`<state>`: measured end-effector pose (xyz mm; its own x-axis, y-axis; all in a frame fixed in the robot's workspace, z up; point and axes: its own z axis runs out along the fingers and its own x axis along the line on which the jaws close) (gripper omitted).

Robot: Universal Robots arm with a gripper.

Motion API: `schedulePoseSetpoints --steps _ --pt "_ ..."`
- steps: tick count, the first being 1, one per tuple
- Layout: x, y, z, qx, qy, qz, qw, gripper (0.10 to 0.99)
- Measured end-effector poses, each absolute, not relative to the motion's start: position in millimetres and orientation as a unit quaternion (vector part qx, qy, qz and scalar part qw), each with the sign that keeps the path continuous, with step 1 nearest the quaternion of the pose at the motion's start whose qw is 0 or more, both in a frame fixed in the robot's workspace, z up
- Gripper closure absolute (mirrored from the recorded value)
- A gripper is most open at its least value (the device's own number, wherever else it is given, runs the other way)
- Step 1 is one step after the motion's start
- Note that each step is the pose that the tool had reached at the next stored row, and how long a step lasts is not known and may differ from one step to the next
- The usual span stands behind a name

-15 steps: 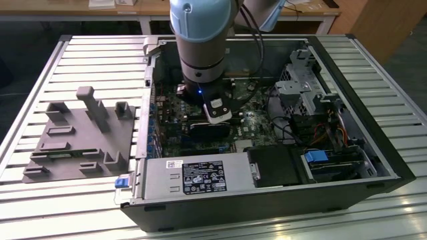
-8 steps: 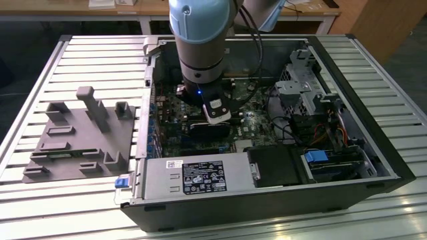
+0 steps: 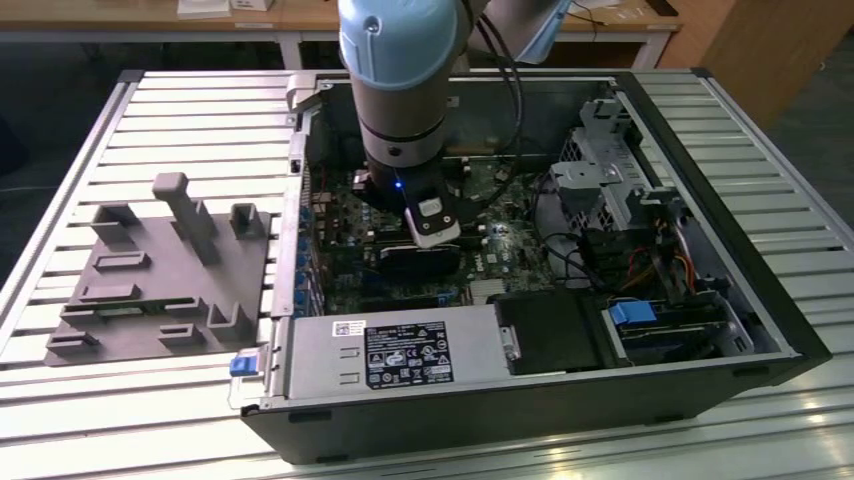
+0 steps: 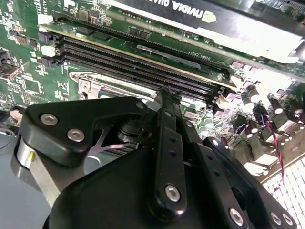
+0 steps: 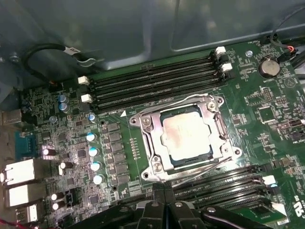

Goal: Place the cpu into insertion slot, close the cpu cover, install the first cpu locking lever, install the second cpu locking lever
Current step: 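Install the second cpu locking lever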

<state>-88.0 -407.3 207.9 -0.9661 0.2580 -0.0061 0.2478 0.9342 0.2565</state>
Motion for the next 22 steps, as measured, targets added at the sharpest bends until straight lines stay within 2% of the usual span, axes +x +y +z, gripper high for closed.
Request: schedulePoseSetpoints --steps 22 --pt "-90 -401 192 0.127 0.981 0.143 0.018 0.984"
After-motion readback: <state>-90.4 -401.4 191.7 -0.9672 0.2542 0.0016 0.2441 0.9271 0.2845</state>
